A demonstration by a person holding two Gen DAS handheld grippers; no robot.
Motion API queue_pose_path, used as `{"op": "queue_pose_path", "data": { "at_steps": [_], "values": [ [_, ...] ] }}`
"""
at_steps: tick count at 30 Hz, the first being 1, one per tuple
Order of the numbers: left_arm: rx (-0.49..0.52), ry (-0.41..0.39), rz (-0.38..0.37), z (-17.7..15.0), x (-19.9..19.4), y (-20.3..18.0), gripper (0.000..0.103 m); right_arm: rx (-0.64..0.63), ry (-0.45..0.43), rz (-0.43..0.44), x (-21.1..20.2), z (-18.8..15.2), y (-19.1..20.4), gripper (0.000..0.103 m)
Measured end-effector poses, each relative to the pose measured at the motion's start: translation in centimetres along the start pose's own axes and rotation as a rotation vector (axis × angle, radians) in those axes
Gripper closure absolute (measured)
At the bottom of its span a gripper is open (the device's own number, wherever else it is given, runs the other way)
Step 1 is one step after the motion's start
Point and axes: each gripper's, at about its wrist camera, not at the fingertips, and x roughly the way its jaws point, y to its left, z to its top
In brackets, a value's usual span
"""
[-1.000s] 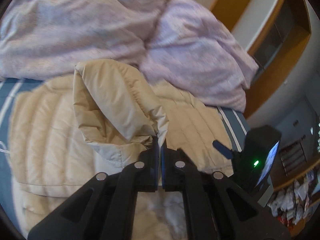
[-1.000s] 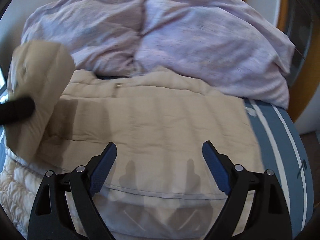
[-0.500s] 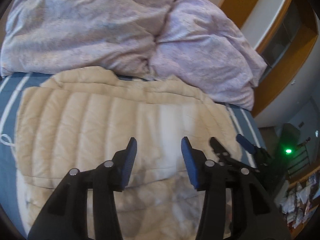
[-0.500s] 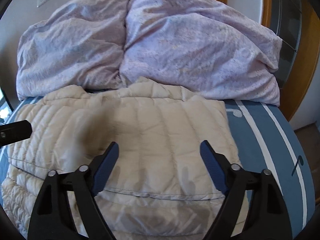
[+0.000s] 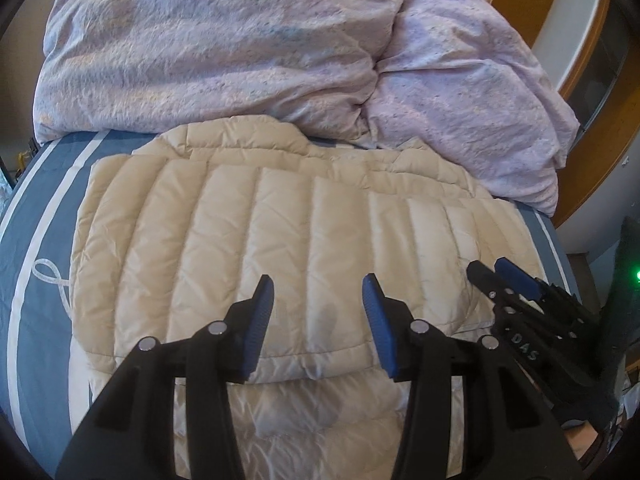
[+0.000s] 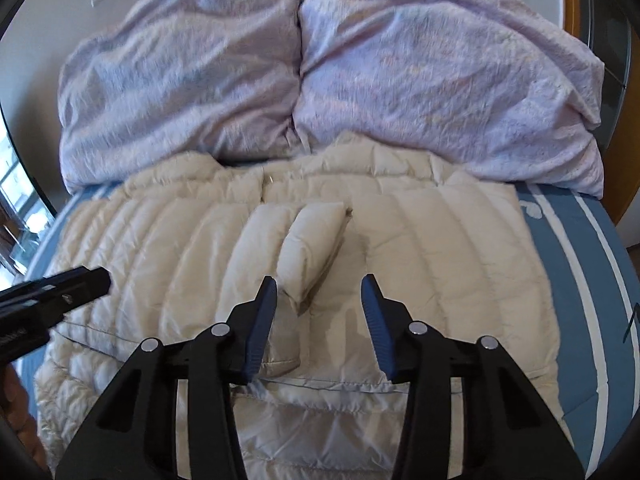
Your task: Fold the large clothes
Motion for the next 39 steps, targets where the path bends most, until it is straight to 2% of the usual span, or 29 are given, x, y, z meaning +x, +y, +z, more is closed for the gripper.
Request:
{"op": "queue_pose_path", "data": {
  "at_steps": [6, 17, 20, 22, 23, 25, 26, 29, 33, 39],
  "values": [
    [-0.005, 0.019, 0.017, -0.2, 1.1, 0.8, 0.056, -0.006, 0.09, -0.057, 3.3, -1.1, -0.1, 0.062],
    [-0.015, 0.038, 0.024, -0.4, 2.3, 1.6, 0.056, -0.067, 0.122, -0.142, 5.3, -1.9, 0.7, 0.061],
    [-0.009, 0.035, 0.034, -0.5, 2.2, 1.6, 0.056, -0.083, 0.12, -0.164, 5.5, -1.8, 1.0, 0.06],
    [-0.005, 0.028, 0.045, -0.7, 1.8, 1.6, 0.052, -0.065, 0.123, -0.153, 5.3, -1.6, 0.7, 0.052],
    [-0.002, 0.021, 0.053, -0.8, 1.6, 1.6, 0.049, -0.051, 0.124, -0.131, 5.0, -1.6, 0.3, 0.05],
    [0.007, 0.004, 0.068, -1.1, 0.9, 1.8, 0.045, -0.017, 0.123, -0.104, 4.1, -1.6, -0.5, 0.025],
    [0.009, -0.002, 0.075, -1.3, 0.6, 2.0, 0.043, -0.006, 0.114, -0.097, 3.5, -1.6, -0.8, 0.021],
    [0.008, -0.013, 0.088, -1.9, -0.5, 2.5, 0.037, 0.009, 0.099, -0.083, 1.2, -1.9, -1.8, 0.019],
    [0.012, -0.024, 0.1, -4.0, -2.7, 3.9, 0.029, 0.029, 0.131, -0.056, -2.1, -3.1, -3.9, 0.019],
    [0.014, -0.01, 0.142, -9.9, -6.9, 7.7, 0.026, 0.024, 0.174, -0.054, -7.7, -7.0, -8.2, 0.019]
  ]
}}
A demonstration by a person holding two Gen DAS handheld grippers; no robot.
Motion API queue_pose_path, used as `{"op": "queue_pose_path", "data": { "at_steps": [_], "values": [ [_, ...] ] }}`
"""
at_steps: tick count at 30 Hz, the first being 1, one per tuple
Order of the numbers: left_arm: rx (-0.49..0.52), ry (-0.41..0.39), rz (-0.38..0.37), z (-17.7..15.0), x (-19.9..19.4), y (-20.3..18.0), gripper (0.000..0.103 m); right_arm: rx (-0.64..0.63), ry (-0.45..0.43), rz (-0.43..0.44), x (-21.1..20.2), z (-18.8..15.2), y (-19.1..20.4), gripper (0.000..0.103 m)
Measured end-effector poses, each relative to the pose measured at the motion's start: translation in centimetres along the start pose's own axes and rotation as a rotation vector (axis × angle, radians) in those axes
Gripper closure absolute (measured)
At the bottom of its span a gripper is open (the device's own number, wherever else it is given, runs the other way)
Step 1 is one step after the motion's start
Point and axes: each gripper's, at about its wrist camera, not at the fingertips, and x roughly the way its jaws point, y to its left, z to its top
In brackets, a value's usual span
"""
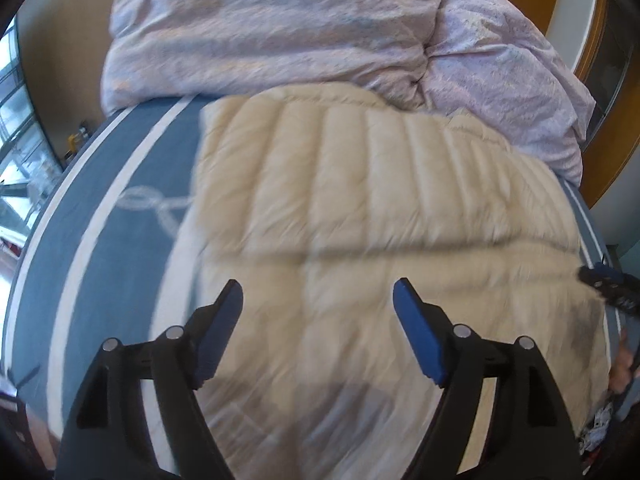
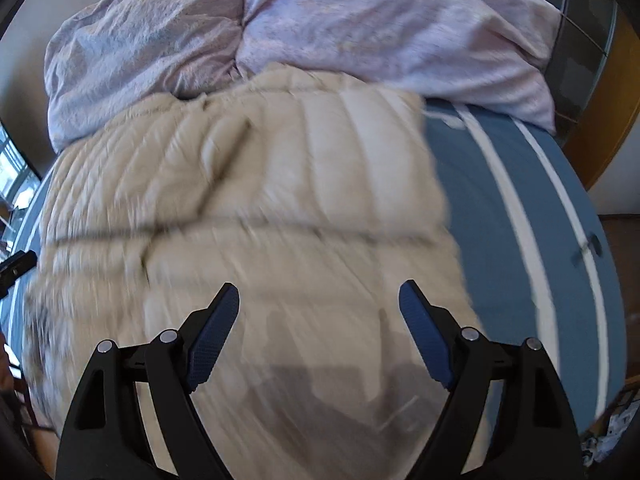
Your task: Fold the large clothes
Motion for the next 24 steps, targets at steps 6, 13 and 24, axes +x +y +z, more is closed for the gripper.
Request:
{"op": "queue_pose_path", "data": {
  "at_steps": [6, 13, 24],
  "values": [
    [-0.023, 0.029, 0.048, -6.9, -2.8, 4.5, 0.025, 0.039, 0.059, -0.011, -3.2, -6.4, -5.4, 0.019],
    [-0.076, 0.081, -0.013, -12.2, -3.5, 6.7, 0.026, 0.153, 0.131, 0.052, -3.6, -12.1, -9.7, 0.019],
    [-0.051, 0.056, -0.082, -15.5, -4.8, 4.8, 0.044, 0.234, 0.124, 0.256, -4.9, -16.0, -10.2, 0.053]
  ]
}}
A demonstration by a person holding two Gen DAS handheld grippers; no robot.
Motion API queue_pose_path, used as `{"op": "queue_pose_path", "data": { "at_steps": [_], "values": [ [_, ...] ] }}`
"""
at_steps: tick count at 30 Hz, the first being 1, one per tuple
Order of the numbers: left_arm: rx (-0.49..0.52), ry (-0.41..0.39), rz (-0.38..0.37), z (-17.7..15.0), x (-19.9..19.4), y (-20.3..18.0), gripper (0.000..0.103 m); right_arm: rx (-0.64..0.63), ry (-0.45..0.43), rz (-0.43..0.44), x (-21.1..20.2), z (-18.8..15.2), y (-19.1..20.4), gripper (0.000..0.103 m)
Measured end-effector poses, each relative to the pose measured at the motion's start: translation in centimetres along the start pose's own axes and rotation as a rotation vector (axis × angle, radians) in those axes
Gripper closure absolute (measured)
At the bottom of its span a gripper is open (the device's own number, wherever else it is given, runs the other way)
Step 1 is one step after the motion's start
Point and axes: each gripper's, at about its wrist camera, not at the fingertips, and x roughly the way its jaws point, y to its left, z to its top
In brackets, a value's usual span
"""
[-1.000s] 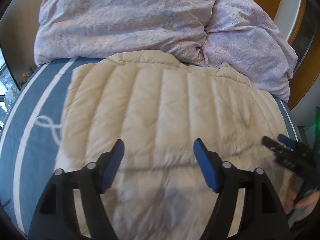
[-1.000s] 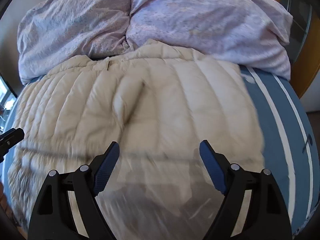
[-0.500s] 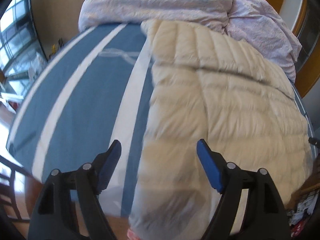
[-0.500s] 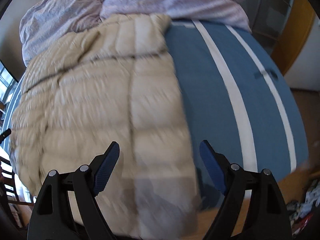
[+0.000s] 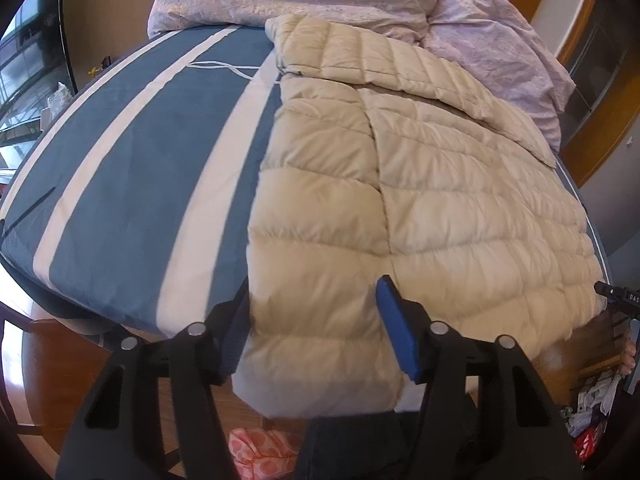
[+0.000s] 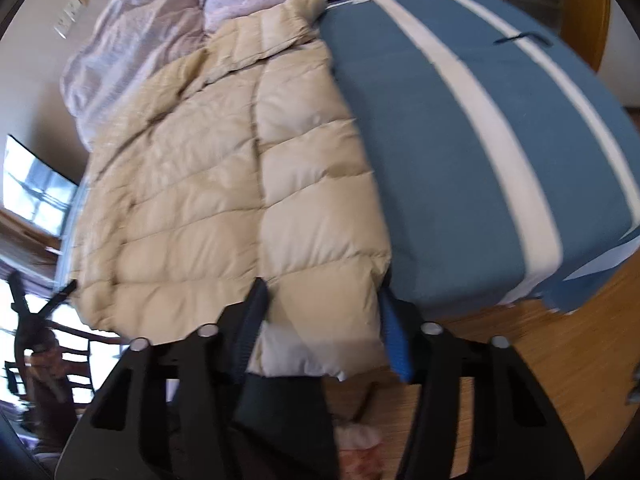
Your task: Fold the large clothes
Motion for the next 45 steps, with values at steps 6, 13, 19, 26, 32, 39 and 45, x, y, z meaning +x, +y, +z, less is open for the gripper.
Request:
{"op": "queue_pose_path", "data": {
  "at_steps": [6, 13, 19, 26, 32, 39, 45],
  "values": [
    [-0.019, -0.001, -0.026, -1.0, -0.5, -0.2, 0.049, 0.05, -0.004, 0.085, 0.1, -0.4, -0.6, 0.069],
    [0.017, -0.006, -0.034, -0.7, -1.3, -0.9, 0.095, 0.036, -0.092, 0.104, -1.7, 0.2, 0.1, 0.094],
    [0.018, -0.12, -0.002, 2.9, -3.9, -0.9, 0.097, 0.01, -0.211, 0.072, -3.9, 3.0, 1.9, 0.095],
    [0.01, -0.245, 0.044, 9.1, -5.8, -1.5, 0.097, -0.057, -0.366, -0.005, -5.1, 9.4, 5.5, 0.095],
    [-0.001, -0.281, 0.091, 15.7, -4.3, -1.9, 0.096, -0.077, -0.474, -0.062, -4.1, 15.7, 7.8, 0.095],
    [-0.043, -0.274, 0.132, 23.4, 1.0, -1.8, 0.096, -0.076, -0.539, -0.127, -0.2, 23.4, 9.3, 0.095],
    [-0.087, -0.239, 0.16, 27.8, 6.8, -0.6, 0.096, -0.08, -0.542, -0.168, 5.0, 28.6, 9.7, 0.095]
  ]
}}
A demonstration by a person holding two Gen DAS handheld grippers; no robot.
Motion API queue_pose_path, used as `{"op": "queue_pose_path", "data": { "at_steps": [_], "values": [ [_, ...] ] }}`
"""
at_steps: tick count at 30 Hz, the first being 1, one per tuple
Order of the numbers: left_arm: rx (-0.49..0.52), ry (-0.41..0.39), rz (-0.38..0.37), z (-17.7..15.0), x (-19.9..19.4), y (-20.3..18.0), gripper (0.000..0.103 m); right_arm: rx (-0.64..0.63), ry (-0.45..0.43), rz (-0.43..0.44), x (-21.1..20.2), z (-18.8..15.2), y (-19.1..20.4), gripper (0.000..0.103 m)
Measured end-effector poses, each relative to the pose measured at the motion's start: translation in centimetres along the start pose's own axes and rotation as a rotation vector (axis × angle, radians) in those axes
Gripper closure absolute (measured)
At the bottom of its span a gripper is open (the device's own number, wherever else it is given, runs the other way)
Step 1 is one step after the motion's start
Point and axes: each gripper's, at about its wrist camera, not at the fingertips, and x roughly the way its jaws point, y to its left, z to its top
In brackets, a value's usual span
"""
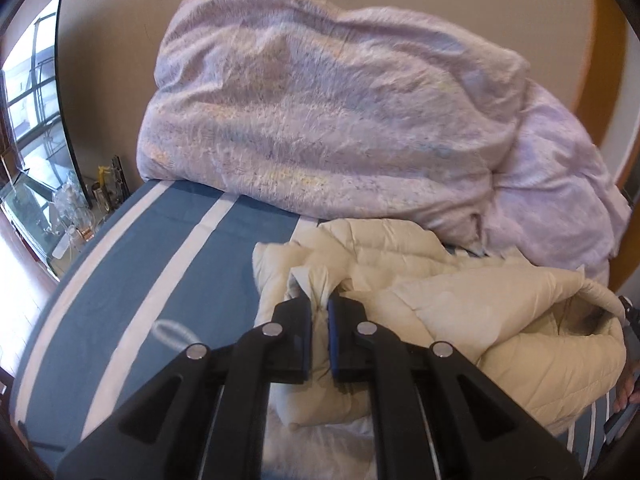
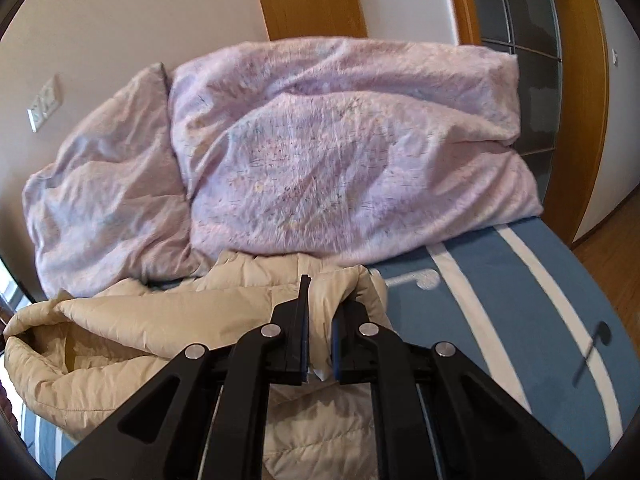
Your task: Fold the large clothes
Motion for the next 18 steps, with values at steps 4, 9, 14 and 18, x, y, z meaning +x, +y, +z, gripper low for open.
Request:
{"op": "queue_pose_path", "data": {
  "at_steps": [4, 9, 14, 18],
  "values": [
    [0.011, 0.017, 0.023, 0.9, 3.9, -0.4, 0.096, 0.016, 0.024, -0.008, 4.0, 0.3, -0.1, 0.095],
    [-0.003, 0.035, 0.033, 1.5, 7.8, -0.6, 0.095, 0.053, 0.051, -0.007, 7.5, -0.1, -0.8, 0.095],
    [-0.018, 0.032, 0.039, 1.5, 10.2, -0.6, 0.092, 0.062, 0.066, -0.011, 9.8, -0.2, -0.9, 0.094],
    [-0.066, 0.028, 0.035, 1.3, 11.6, -0.3, 0.087, 0.075, 0.042, 0.024, 10.1, 0.1, -0.9, 0.062]
  ]
}}
